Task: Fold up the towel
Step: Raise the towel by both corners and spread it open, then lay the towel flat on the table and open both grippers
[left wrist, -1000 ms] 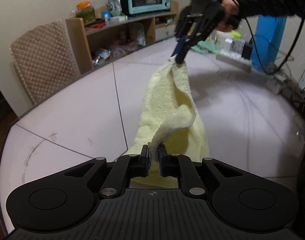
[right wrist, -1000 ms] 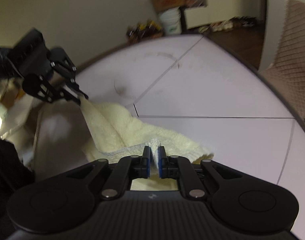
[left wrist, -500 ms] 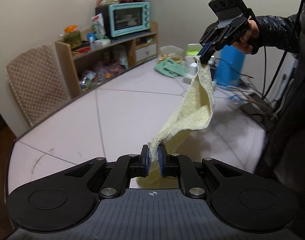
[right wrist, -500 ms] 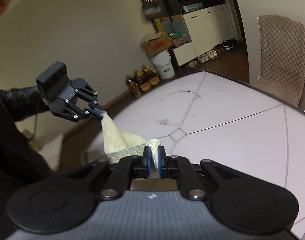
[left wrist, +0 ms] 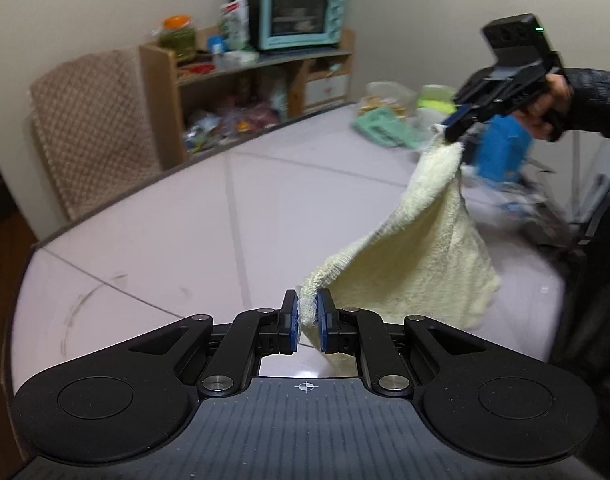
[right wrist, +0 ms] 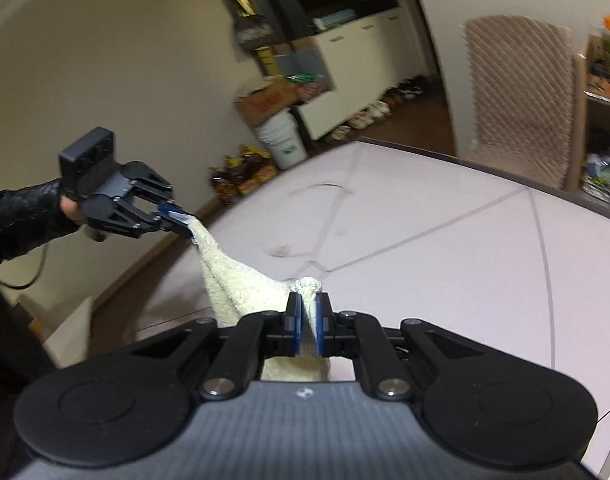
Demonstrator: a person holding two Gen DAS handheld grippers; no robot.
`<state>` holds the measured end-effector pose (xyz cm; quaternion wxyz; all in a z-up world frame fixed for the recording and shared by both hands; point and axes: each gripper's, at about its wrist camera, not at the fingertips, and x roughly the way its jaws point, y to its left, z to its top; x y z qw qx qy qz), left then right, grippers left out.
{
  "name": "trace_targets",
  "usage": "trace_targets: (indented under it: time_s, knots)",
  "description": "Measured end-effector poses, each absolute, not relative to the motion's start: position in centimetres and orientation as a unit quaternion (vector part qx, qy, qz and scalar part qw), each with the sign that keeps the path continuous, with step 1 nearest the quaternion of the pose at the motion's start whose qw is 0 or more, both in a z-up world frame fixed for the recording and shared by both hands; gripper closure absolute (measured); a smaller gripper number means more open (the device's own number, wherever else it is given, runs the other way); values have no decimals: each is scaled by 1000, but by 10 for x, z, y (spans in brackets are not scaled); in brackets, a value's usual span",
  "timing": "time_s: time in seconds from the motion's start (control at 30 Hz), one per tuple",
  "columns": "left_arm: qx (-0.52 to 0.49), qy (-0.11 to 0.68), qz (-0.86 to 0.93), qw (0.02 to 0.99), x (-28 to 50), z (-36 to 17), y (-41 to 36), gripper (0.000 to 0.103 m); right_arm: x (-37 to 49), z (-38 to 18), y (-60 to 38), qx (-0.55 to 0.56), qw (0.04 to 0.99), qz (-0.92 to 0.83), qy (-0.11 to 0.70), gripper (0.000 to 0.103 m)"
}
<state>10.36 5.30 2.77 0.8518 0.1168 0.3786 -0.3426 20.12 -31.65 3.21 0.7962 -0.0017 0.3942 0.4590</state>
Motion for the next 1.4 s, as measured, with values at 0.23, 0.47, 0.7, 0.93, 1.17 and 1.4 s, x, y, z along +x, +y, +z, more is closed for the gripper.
trace_targets:
  time_s: [0.23, 0.47, 0.7, 0.93, 1.17, 1.4]
  knots:
    - [117, 390, -330, 852, 187, -16, 37, 93, 258, -14, -321, -13, 814, 410, 412, 95]
    - [100, 415, -321, 846, 239, -54, 32, 92, 301, -56, -328, -10, 812, 384, 439, 95]
    - [91, 433, -305, 843, 262, -80, 25, 91, 316, -79, -335, -6, 815, 352, 461, 95]
    - [91, 447, -281, 844, 278, -95, 19, 84, 321, -97, -334, -6, 822, 322, 469, 95]
    - [84, 443, -242, 859, 287, -99, 29, 76, 323, -108, -331, -16, 827, 301, 474, 93]
    - [79, 444, -217, 866, 274, -94, 42, 72, 316, -100, -335, -8, 848, 272, 455, 77]
